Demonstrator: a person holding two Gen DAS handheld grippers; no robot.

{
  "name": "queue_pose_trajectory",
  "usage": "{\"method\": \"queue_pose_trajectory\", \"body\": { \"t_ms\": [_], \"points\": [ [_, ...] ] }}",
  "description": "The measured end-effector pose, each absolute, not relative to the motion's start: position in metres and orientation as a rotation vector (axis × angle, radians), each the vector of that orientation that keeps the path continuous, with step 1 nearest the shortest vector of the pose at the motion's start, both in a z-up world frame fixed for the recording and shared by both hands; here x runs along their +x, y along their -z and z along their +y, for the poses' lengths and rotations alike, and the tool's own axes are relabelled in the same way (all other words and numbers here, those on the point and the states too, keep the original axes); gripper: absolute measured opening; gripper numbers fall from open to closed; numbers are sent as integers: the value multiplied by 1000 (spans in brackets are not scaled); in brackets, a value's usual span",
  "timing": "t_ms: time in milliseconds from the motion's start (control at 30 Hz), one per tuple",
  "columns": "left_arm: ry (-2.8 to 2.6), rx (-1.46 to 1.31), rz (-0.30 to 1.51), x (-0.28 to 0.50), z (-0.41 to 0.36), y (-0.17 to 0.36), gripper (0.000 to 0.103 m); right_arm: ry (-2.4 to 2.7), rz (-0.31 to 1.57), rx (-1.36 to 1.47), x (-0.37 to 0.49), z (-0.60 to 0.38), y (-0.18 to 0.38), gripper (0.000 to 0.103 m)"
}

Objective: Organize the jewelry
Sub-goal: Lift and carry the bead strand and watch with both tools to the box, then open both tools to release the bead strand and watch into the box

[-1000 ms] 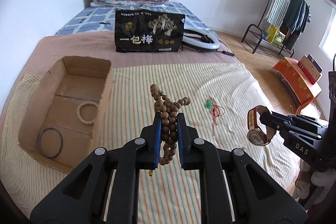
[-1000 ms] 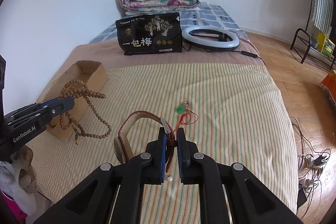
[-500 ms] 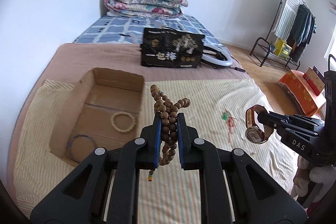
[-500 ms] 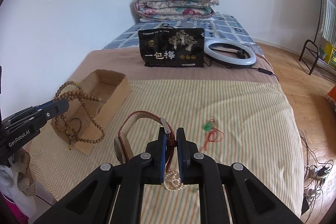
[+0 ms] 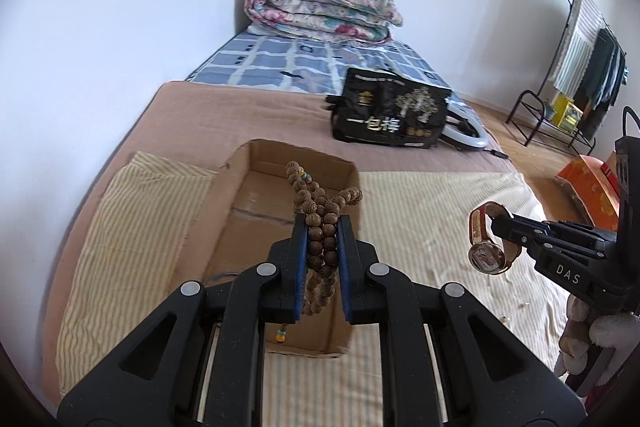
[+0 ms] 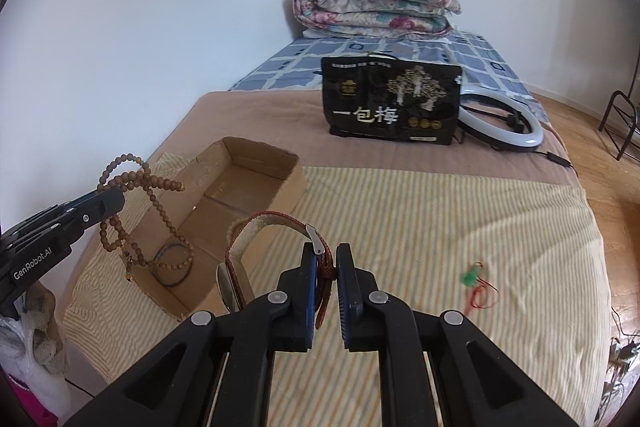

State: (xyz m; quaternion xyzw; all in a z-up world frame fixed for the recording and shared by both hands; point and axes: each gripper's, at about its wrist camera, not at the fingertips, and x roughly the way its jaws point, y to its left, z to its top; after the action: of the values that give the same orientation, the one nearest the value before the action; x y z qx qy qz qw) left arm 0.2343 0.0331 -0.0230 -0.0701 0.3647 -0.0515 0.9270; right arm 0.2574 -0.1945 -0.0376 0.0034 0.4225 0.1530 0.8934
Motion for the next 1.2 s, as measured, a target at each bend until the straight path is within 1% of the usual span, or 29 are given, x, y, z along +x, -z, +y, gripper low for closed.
{"method": "queue_pose_trajectory", "body": {
  "t_ms": [500, 967, 1000, 1067, 1100, 1167, 1200],
  "points": [
    [63, -174, 784, 252, 70, 51, 12, -387, 916, 5, 303, -129, 60, 7],
    [62, -193, 842, 270, 82, 80, 12, -434, 993, -3, 337, -85, 104, 8],
    [68, -196, 847, 272, 82, 83, 12, -436, 998, -2, 338, -84, 107, 11],
    [66, -194, 847, 272, 83, 84, 12, -446, 1008, 9, 340, -83, 111, 20],
    [60, -189, 852, 273, 83, 86, 14, -458, 1012, 17, 341, -83, 113, 33],
    [59, -188, 852, 274, 83, 87, 29, -446, 1007, 10, 341, -82, 116, 43],
    [53, -186, 847, 274, 84, 88, 30, -436, 1000, 9, 341, -83, 116, 52]
  ]
}}
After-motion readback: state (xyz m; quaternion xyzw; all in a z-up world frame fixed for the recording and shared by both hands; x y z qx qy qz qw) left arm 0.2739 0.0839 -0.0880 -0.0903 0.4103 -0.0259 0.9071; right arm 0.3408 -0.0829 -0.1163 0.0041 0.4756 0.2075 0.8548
